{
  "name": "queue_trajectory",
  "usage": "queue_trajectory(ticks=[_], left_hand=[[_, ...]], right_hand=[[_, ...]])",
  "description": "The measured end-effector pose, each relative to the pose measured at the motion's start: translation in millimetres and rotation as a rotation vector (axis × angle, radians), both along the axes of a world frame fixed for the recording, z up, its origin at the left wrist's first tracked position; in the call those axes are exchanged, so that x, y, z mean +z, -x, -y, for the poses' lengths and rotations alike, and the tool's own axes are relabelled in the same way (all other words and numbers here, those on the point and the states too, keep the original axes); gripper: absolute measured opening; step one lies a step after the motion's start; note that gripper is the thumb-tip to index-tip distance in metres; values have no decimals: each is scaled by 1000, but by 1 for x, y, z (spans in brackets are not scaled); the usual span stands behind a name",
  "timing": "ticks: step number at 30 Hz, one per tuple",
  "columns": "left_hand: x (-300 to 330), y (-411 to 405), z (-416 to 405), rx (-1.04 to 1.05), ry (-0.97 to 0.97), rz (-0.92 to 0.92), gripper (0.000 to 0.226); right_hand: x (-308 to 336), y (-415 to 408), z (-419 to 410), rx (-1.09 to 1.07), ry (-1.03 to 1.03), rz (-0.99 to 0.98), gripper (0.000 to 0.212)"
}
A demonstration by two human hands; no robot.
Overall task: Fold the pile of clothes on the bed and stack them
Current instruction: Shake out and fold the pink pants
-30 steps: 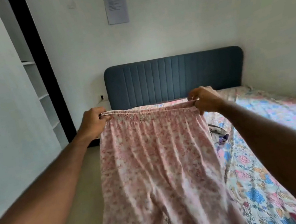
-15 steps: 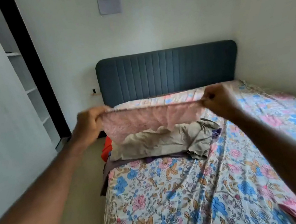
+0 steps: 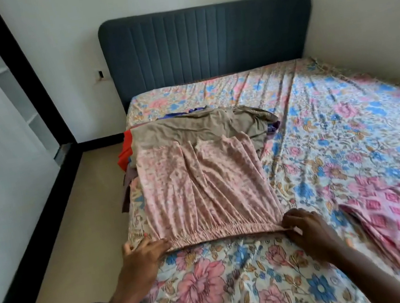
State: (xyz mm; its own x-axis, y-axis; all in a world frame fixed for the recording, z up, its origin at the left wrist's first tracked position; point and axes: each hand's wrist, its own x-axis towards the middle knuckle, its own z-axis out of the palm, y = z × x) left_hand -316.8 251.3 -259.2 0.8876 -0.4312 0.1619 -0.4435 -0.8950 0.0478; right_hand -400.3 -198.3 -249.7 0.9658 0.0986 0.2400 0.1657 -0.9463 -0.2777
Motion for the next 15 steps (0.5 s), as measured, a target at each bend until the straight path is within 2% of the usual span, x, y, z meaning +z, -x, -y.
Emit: queue_trajectory(ticks=[5, 9, 12, 13, 15], left_hand=[[1, 32, -1, -80, -17, 68, 57], [-5, 52, -6, -96, 1, 14, 51], [0, 62, -3, -142, -17, 20, 31], [1, 62, -1, -139, -23, 21, 26], [10, 62, 14, -109, 17, -25, 32]], right_hand=[[7, 26, -1, 37, -40, -10, 11], [3, 57, -1, 42, -97, -68, 3], [0, 71, -8, -18, -154, -141, 5], [1, 73, -14, -46, -203, -162, 10], [7, 72, -27, -143, -297, -190, 37]])
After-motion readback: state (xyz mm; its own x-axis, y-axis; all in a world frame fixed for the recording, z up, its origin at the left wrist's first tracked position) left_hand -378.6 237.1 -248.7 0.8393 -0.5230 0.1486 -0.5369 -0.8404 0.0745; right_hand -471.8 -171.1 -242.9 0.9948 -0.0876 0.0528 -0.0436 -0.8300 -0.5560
